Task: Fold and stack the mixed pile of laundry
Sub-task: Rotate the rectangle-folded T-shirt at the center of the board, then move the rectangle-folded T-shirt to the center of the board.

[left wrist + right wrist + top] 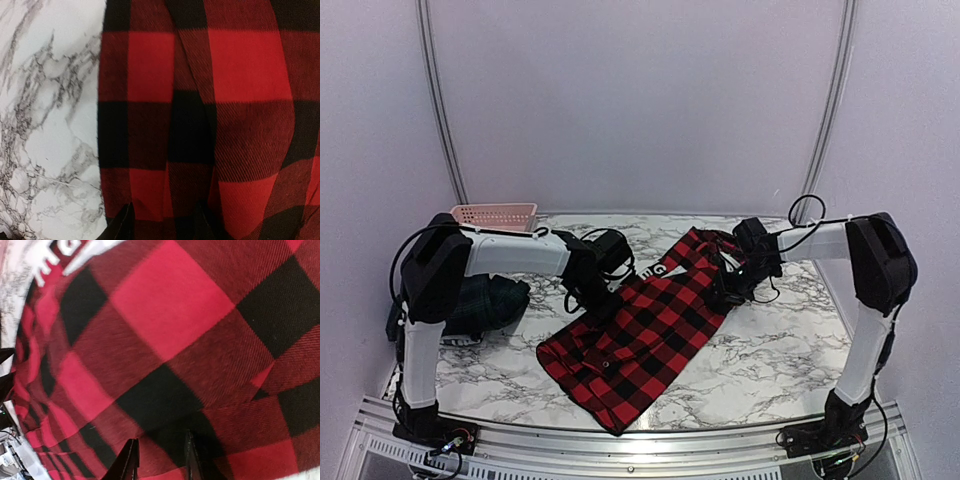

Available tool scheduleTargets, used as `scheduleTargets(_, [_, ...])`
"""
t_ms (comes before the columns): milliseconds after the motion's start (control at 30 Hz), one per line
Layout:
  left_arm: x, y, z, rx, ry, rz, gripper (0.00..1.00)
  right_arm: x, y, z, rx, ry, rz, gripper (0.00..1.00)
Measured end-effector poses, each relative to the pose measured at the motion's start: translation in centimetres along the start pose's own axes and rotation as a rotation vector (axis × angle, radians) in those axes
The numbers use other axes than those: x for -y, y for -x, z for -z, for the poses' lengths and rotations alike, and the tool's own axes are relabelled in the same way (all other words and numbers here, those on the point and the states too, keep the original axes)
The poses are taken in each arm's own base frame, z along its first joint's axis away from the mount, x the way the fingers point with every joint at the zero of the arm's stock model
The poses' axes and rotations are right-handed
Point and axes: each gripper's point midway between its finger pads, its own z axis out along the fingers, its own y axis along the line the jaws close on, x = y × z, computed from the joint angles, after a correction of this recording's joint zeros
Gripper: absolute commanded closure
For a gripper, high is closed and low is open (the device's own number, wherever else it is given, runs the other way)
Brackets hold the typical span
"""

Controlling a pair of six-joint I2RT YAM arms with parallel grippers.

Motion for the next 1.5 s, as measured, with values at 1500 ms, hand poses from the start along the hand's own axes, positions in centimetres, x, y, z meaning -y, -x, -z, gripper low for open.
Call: scheduleTargets(1500, [2.4, 2.9, -1.9, 0.087, -0.215, 0.408, 0.62, -5.2, -0.1, -4.5, -0.075, 0.178, 0.111, 0.66])
